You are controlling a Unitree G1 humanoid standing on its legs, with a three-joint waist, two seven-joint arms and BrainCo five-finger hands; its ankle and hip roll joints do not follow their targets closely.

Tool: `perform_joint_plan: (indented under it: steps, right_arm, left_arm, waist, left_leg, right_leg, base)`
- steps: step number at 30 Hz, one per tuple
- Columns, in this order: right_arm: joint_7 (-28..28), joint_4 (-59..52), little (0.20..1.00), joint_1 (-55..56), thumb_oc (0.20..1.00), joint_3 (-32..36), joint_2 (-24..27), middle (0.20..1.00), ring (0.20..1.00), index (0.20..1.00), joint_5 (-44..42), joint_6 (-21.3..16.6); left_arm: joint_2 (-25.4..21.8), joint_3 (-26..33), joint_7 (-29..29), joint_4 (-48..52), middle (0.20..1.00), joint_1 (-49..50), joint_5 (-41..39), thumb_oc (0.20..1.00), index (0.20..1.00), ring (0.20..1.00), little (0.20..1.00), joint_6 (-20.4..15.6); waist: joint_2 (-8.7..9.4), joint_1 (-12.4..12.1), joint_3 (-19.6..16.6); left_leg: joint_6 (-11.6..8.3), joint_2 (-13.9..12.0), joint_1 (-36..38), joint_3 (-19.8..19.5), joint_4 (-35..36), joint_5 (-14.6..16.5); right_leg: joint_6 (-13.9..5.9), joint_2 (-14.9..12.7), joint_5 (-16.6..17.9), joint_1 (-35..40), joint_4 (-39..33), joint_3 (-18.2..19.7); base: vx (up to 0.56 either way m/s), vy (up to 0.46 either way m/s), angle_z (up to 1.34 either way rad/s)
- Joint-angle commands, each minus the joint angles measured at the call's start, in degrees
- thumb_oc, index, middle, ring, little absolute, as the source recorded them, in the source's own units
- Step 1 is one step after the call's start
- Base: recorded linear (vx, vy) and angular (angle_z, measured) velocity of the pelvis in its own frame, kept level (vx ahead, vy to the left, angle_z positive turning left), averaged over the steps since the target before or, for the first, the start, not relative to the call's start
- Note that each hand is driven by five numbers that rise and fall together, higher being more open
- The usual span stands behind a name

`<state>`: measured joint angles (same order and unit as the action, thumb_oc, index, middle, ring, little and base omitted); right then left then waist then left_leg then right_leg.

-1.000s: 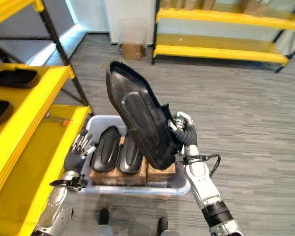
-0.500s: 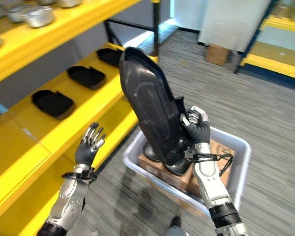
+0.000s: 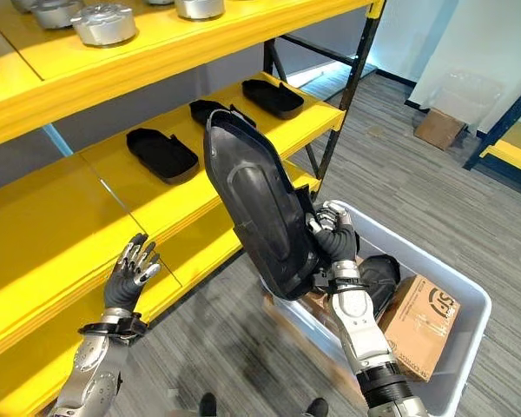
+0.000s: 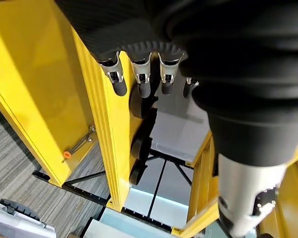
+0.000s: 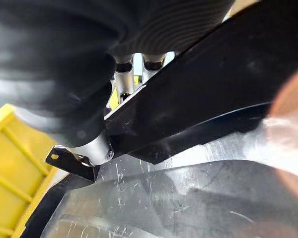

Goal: Move parts from the plastic box to the shelf.

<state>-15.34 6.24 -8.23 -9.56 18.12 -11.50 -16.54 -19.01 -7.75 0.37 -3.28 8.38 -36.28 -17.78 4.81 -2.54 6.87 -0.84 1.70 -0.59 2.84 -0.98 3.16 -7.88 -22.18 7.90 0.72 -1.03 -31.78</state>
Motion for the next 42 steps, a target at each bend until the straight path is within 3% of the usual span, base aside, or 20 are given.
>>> perform_joint_plan:
  steps: [1, 2, 4, 6, 7, 8, 9, 13, 18, 26, 28, 30, 31, 32, 34, 35, 36, 39, 41, 42]
  right_arm:
    - [0.57, -3.50, 0.200, -0.25, 0.200, 1.69, 1.51, 0.200, 0.200, 0.200, 1.03, -2.63]
    - [0.65, -4.01, 0.200, 1.16, 0.200, 2.59, 1.61, 0.200, 0.200, 0.200, 1.13, -2.56]
    - [2.29, -4.37, 0.200, 2.51, 0.200, 2.83, 2.74, 0.200, 0.200, 0.200, 0.33, -2.79]
    - [3.22, -4.70, 0.200, 3.04, 0.200, 2.80, 3.11, 0.200, 0.200, 0.200, -0.19, -3.01]
    - [3.22, -4.70, 0.200, 3.04, 0.200, 2.80, 3.11, 0.200, 0.200, 0.200, -0.19, -3.01]
    - [3.80, -4.64, 0.200, 3.44, 0.200, 2.73, 2.70, 0.200, 0.200, 0.200, -1.33, -3.69]
    - [3.86, -4.44, 0.200, 3.63, 0.200, 2.43, 2.58, 0.200, 0.200, 0.200, -1.47, -4.07]
    - [3.81, -4.49, 0.200, 4.15, 0.200, 2.55, 2.89, 0.200, 0.200, 0.200, -1.85, -4.53]
    - [3.61, -4.28, 0.200, 4.48, 0.200, 3.41, 3.10, 0.200, 0.200, 0.200, -2.17, -4.68]
    - [3.97, -4.67, 0.200, 3.27, 0.200, 3.49, 3.67, 0.200, 0.200, 0.200, -2.99, -5.18]
    - [3.43, -4.24, 0.200, 0.18, 0.200, 2.71, 4.78, 0.200, 0.200, 0.200, -3.68, -5.77]
    - [2.89, -4.47, 0.200, -0.53, 0.200, 2.84, 5.65, 0.200, 0.200, 0.200, -3.79, -5.91]
    - [2.43, -4.59, 0.200, -0.69, 0.200, 2.90, 6.11, 0.200, 0.200, 0.200, -3.54, -6.06]
    - [1.54, -4.30, 0.200, -1.31, 0.200, 2.99, 6.33, 0.200, 0.200, 0.200, -3.42, -6.12]
    - [0.83, -3.61, 0.200, -1.85, 0.200, 2.84, 5.92, 0.200, 0.200, 0.200, -3.47, -6.15]
    - [0.14, -3.43, 0.200, -2.15, 0.200, 2.77, 5.78, 0.200, 0.200, 0.200, -3.24, -6.08]
    - [-0.03, -3.38, 0.200, -2.55, 0.200, 2.79, 5.65, 0.200, 0.200, 0.200, -3.32, -6.00]
    - [0.42, -3.41, 0.200, -3.47, 0.200, 1.57, 5.13, 0.200, 0.200, 0.200, -2.81, -5.36]
    - [0.40, -3.28, 0.200, -3.78, 0.200, 1.49, 5.06, 0.200, 0.200, 0.200, -2.57, -5.19]
    - [0.13, -2.69, 0.200, -4.72, 0.200, 1.24, 4.91, 0.200, 0.200, 0.200, -2.04, -4.95]
  left_arm:
    - [-0.80, 3.08, -0.83, 5.52, 1.000, -0.58, 2.98, 1.000, 1.000, 1.000, 1.000, -2.41]
    - [-0.91, 3.00, -0.90, 5.53, 1.000, -0.69, 3.51, 1.000, 1.000, 1.000, 1.000, -2.50]
    - [-0.99, 3.13, -1.56, 4.95, 1.000, -0.23, 4.25, 1.000, 1.000, 1.000, 1.000, -2.36]
    - [-1.01, 3.11, -1.77, 4.83, 1.000, 0.02, 4.67, 1.000, 1.000, 1.000, 1.000, -2.37]
    - [-1.01, 3.11, -1.77, 4.83, 1.000, 0.02, 4.67, 1.000, 1.000, 1.000, 1.000, -2.37]
    - [-1.17, 3.44, -1.24, 5.51, 1.000, 0.66, 5.52, 1.000, 1.000, 1.000, 1.000, -2.37]
    - [-1.15, 3.48, -1.03, 5.49, 1.000, 0.58, 5.33, 1.000, 1.000, 1.000, 1.000, -2.54]
    - [-0.60, 3.00, -0.88, 5.04, 1.000, 0.24, 4.26, 1.000, 1.000, 1.000, 1.000, -3.28]
    - [-0.64, 2.83, -0.97, 5.58, 1.000, 1.10, 3.11, 1.000, 1.000, 1.000, 1.000, -3.12]
    - [0.19, 2.33, -1.07, 5.52, 1.000, 1.46, 2.34, 1.000, 1.000, 1.000, 1.000, -2.79]
    - [1.11, 1.62, -0.43, 4.49, 1.000, -1.29, 1.19, 1.000, 1.000, 1.000, 1.000, -3.27]
    - [1.71, 0.88, -0.43, 4.33, 1.000, -2.77, 0.12, 1.000, 1.000, 1.000, 1.000, -3.37]
    - [1.93, 0.60, -0.47, 4.44, 1.000, -2.97, -0.37, 1.000, 1.000, 1.000, 1.000, -3.25]
    - [1.83, 0.60, -0.69, 4.69, 1.000, -2.60, -0.93, 1.000, 1.000, 1.000, 1.000, -3.16]
    - [1.41, 0.94, -0.25, 5.19, 1.000, -1.79, -0.56, 1.000, 1.000, 1.000, 1.000, -3.22]
    - [1.37, 1.22, 0.43, 5.21, 1.000, -2.04, -0.58, 1.000, 1.000, 1.000, 1.000, -3.23]
    - [1.44, 1.32, 0.79, 4.99, 1.000, -2.35, -0.47, 1.000, 1.000, 1.000, 1.000, -3.26]
    - [1.49, 1.44, 0.72, 3.92, 1.000, -2.93, -0.90, 1.000, 1.000, 1.000, 1.000, -3.06]
    - [1.35, 1.57, 0.58, 4.17, 1.000, -2.96, -0.68, 1.000, 1.000, 1.000, 1.000, -2.99]
    - [0.70, 1.43, 0.02, 4.72, 1.000, -3.19, -0.48, 1.000, 1.000, 1.000, 1.000, -2.99]
  waist:
    - [-1.42, -0.08, -1.28]
    - [-2.07, 1.47, -1.34]
    - [-3.06, 5.26, -0.73]
    - [-3.17, 6.87, -0.62]
    - [-3.17, 6.87, -0.62]
    - [-2.71, 7.39, -0.42]
    - [-2.15, 7.53, -0.67]
    - [-1.60, 7.09, -1.72]
    - [-1.59, 5.61, -3.72]
    - [-1.87, 4.92, -4.04]
    - [-0.91, 4.19, -1.80]
    - [-0.38, 4.34, -0.22]
    - [-0.31, 4.34, 0.38]
    - [0.04, 4.40, 0.98]
    - [-0.15, 3.84, 0.98]
    - [-0.66, 3.81, 1.27]
    - [-1.33, 3.86, 1.51]
    - [-3.42, 3.18, 1.34]
    - [-3.42, 2.98, 1.43]
    - [-2.89, 2.17, 1.91]
  left_leg:
    - [2.64, 2.26, 0.07, -2.89, -4.21, 5.70]
    - [3.30, 3.10, 0.17, -5.09, -3.23, 4.54]
    - [4.03, 3.64, 2.14, -8.98, -1.43, 3.06]
    - [4.35, 3.58, 2.74, -10.23, -0.13, 2.16]
    - [4.35, 3.58, 2.74, -10.23, -0.13, 2.16]
    - [4.60, 3.33, 3.31, -11.53, 2.26, 0.30]
    - [4.32, 3.37, 3.27, -12.00, 3.38, -0.66]
    - [3.42, 2.67, 2.84, -12.27, 5.24, -1.88]
    - [2.93, 1.60, 3.12, -11.72, 5.37, -1.41]
    - [1.38, -0.35, 3.97, -13.19, 3.94, -0.47]
    - [-0.12, 1.26, -0.87, -15.24, -6.77, 1.98]
    - [-1.38, 2.10, -4.62, -13.82, -13.08, 2.13]
    - [-1.64, 1.04, -5.78, -13.16, -13.98, 1.97]
    - [-2.58, -4.03, -6.34, -12.14, -12.23, 0.60]
    - [-3.76, -10.71, -6.64, -13.32, -7.83, -3.84]
    - [-4.34, -15.11, -7.69, -12.29, -4.77, -7.48]
    - [-4.96, -17.53, -8.16, -10.47, -2.21, -10.11]
    - [-6.77, -19.08, -5.63, -6.06, 1.92, -9.72]
    - [-6.84, -18.29, -5.45, -6.13, 1.77, -9.18]
    - [-6.54, -16.68, -6.68, -5.85, -0.92, -7.85]
  right_leg:
    - [-4.71, -5.18, 8.57, -3.43, 4.89, 6.79]
    - [-3.54, -3.76, 7.92, -4.84, 7.33, 13.31]
    - [-0.42, 7.36, 2.93, -9.40, 10.22, 31.26]
    - [0.29, 12.95, -0.24, -11.06, 11.47, 35.78]
    - [0.29, 12.95, -0.24, -11.06, 11.47, 35.78]
    - [1.14, 18.04, -2.52, -11.92, 11.64, 36.18]
    - [1.37, 20.32, -2.99, -11.42, 9.33, 37.00]
    - [1.24, 20.58, -3.18, -8.97, 5.18, 39.72]
    - [1.62, 19.48, -3.27, -6.14, 1.58, 37.59]
    - [3.15, 20.31, -6.14, -4.54, 2.95, 35.19]
    - [4.44, 20.14, -7.11, -4.52, 4.64, 33.96]
    - [5.04, 19.47, -7.25, -4.11, 4.98, 32.31]
    - [5.15, 19.35, -7.60, -4.10, 5.61, 31.62]
    - [4.78, 18.75, -8.22, -3.86, 6.49, 30.99]
    - [3.77, 18.28, -9.36, -4.00, 7.85, 31.08]
    - [3.08, 17.57, -9.98, -4.37, 8.84, 30.65]
    - [2.87, 17.41, -10.67, -4.65, 9.86, 29.99]
    - [1.84, 16.44, -12.31, -5.09, 11.62, 28.12]
    - [1.59, 15.80, -11.79, -4.84, 11.15, 27.73]
    - [0.80, 13.70, -10.75, -3.32, 9.84, 27.14]
  base:
    - [0.02, 0.367, 0.92]
    - [0.08, 0.318, 1.40]
    - [0.09, 0.273, 1.16]
    - [0.03, 0.087, 0.70]
    - [0.02, 0.011, 0.76]
    - [0.02, -0.048, 0.59]
    - [0.02, -0.068, 0.29]
    - [0.01, -0.085, 0.53]
    - [0.08, -0.116, 0.01]
    - [0.04, -0.111, 0.12]
    - [-0.03, -0.187, 0.51]
    - [-0.08, -0.060, 0.94]
    - [-0.04, 0.033, 1.14]
    - [0.00, 0.091, 1.09]
    - [0.03, 0.140, 0.67]
    - [0.03, 0.167, 0.34]
    - [0.02, 0.135, 0.22]
    - [0.05, 0.198, 0.16]
    - [0.08, 0.189, -0.11]
    - [0.10, 0.176, -0.09]
